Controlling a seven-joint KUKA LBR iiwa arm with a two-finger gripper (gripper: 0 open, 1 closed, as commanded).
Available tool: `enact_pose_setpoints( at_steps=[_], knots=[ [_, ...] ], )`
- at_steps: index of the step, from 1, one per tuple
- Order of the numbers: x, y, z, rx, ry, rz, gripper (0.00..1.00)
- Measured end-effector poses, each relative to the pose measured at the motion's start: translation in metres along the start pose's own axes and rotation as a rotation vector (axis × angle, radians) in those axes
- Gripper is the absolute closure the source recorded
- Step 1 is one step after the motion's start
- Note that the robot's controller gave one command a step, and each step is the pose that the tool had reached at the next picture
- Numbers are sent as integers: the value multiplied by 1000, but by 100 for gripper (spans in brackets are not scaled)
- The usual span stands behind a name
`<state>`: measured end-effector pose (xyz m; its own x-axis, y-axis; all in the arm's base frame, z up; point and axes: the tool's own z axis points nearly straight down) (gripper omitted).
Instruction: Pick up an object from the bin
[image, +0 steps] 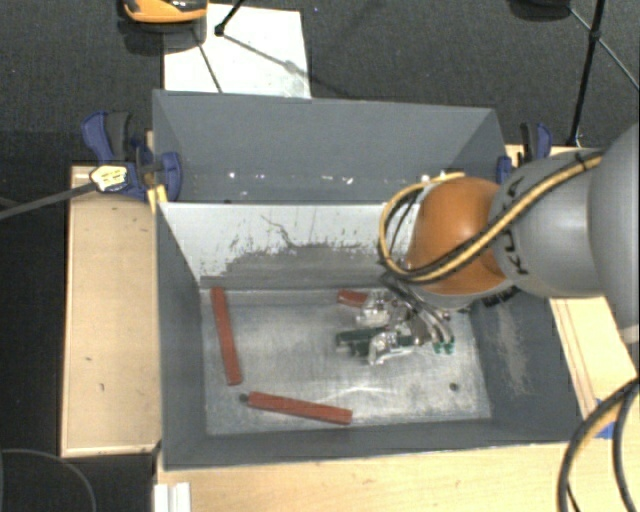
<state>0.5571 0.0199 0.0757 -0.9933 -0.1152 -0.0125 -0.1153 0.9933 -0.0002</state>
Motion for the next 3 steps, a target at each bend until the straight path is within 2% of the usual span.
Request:
enact_pose_setpoints(
  at_steps=[1, 2, 3],
  knots=[
    [0, 0, 0, 0, 0, 0, 100],
    [-4, 14, -7, 2, 11, -78, 100],
    [26, -28, -200, 2, 2, -170, 100]
  ],
)
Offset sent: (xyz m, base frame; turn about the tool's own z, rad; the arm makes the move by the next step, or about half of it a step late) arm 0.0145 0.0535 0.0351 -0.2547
